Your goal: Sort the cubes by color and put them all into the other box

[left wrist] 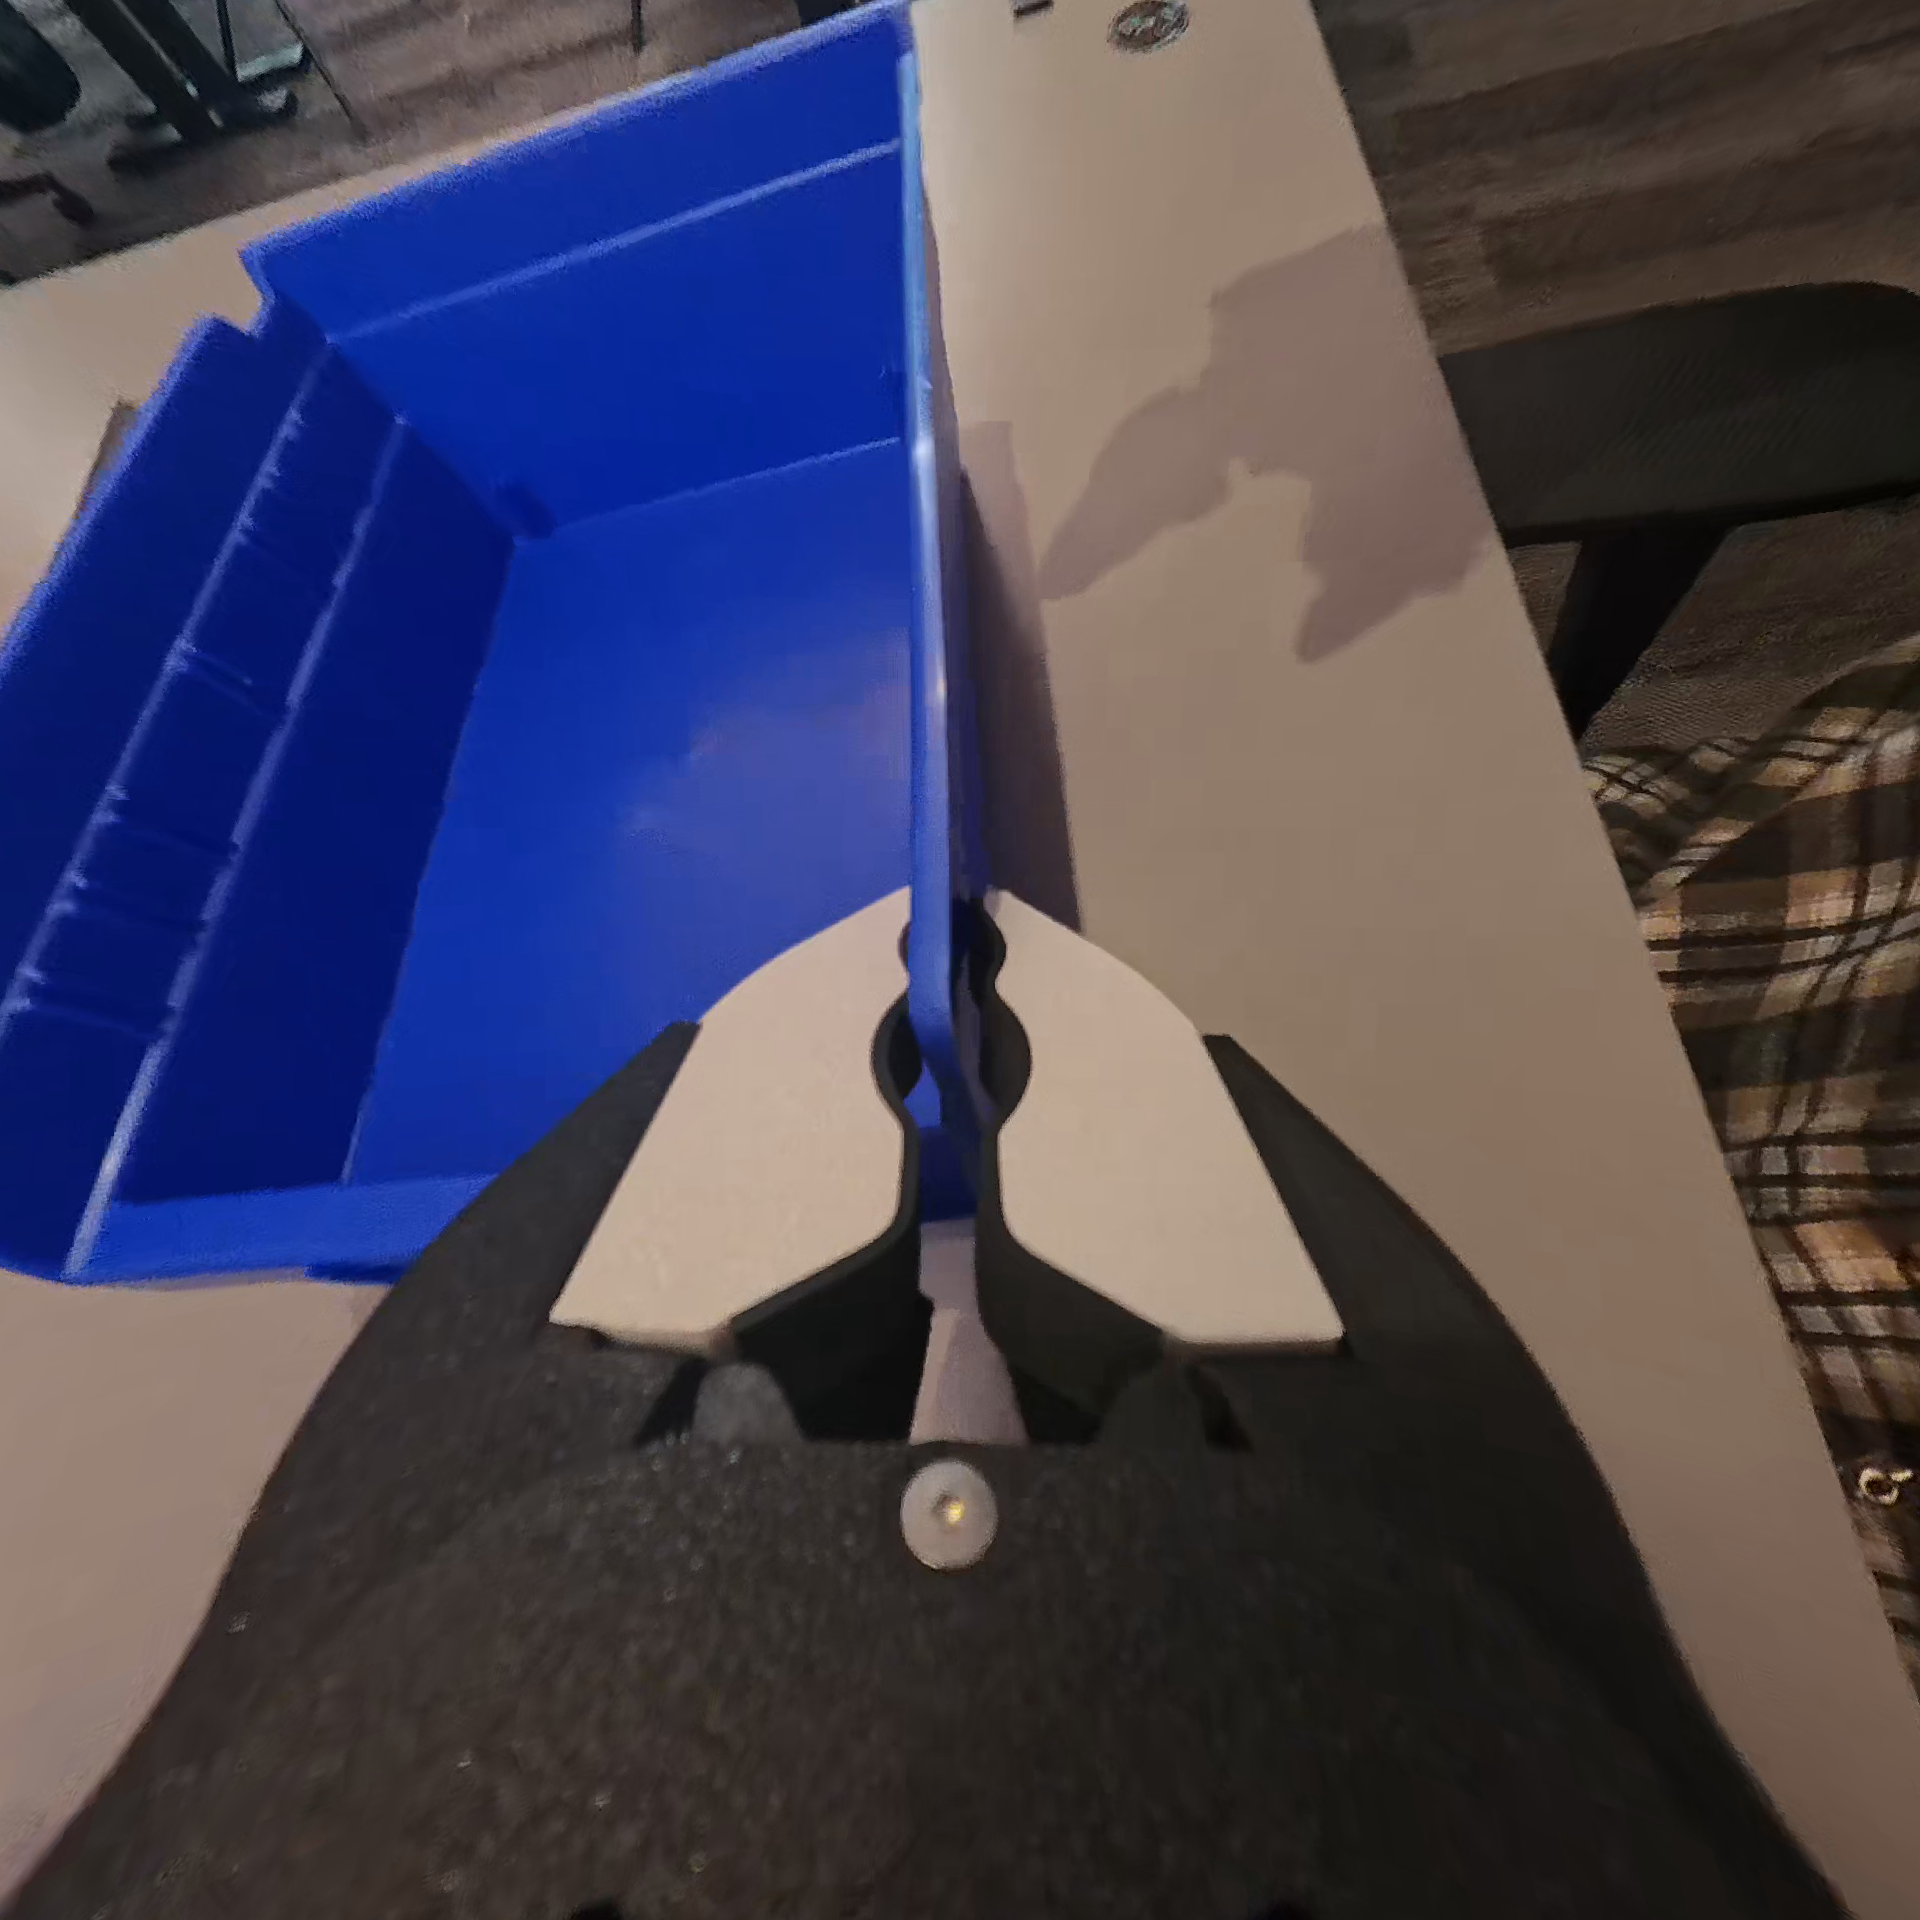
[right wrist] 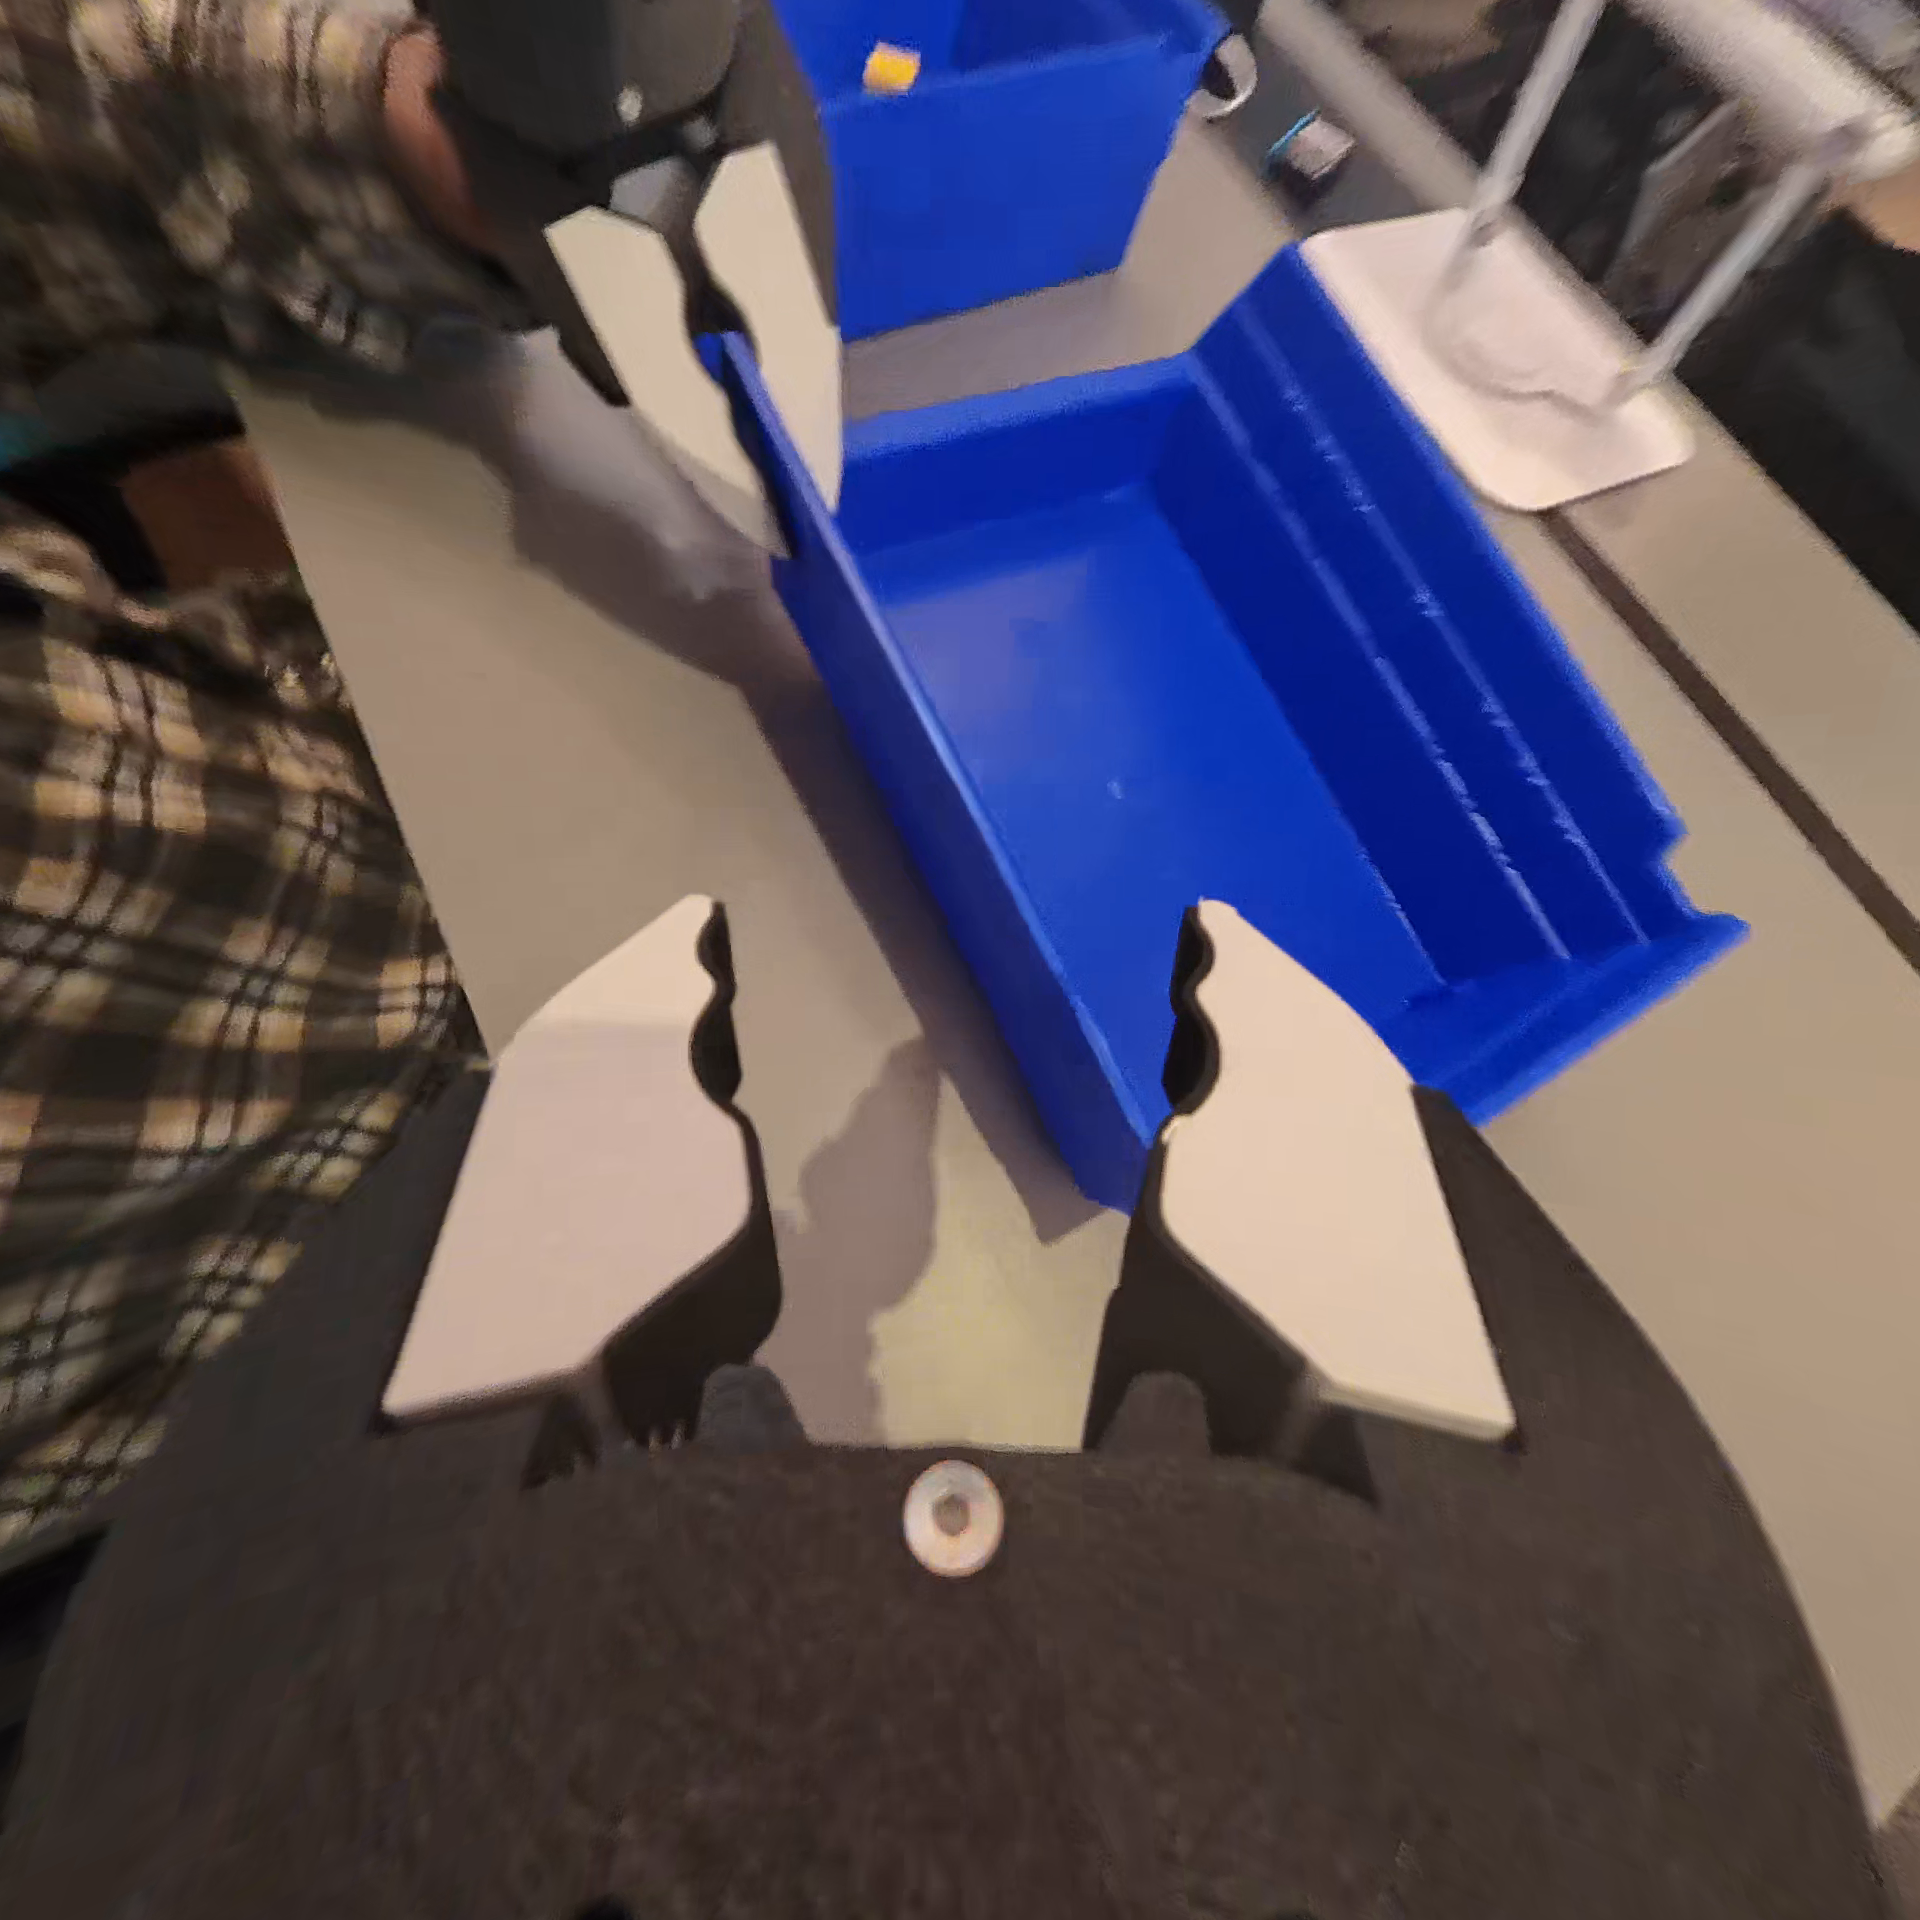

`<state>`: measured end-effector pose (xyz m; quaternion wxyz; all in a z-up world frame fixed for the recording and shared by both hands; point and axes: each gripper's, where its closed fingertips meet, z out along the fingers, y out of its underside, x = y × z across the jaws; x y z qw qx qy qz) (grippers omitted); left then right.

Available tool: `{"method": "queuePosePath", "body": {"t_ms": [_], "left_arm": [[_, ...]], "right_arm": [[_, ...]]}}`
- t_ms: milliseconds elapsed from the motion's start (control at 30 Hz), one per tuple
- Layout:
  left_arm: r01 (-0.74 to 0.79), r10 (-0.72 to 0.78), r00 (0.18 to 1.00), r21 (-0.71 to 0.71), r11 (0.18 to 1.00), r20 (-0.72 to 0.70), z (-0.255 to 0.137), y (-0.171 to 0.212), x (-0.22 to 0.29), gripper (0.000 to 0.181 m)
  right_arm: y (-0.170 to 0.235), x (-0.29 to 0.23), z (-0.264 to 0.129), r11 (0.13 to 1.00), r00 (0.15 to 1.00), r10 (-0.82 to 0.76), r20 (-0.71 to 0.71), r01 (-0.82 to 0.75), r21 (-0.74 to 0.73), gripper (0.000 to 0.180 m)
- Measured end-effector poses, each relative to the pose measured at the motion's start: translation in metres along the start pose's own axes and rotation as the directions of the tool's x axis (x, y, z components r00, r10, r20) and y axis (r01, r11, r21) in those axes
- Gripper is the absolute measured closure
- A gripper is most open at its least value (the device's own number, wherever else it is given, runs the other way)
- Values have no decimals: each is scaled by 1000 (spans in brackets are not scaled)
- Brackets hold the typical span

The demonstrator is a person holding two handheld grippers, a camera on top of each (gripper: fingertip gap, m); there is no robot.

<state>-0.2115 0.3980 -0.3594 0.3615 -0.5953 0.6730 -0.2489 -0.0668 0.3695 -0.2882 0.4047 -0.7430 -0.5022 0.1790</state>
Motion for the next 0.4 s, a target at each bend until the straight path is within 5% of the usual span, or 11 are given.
{"method": "queuePosePath", "body": {"t_ms": [200, 400], "left_arm": [[96, -95, 990, -2, 995, 104, 4, 8, -1, 169], [230, -255, 944, 137, 963, 210, -59, -14, -14, 114]], "right_arm": [[-17, -7, 43, 982, 985, -118, 126, 134, -131, 98], [-42, -15, 76, 956, 969, -190, 161, 219, -194, 96]]}}
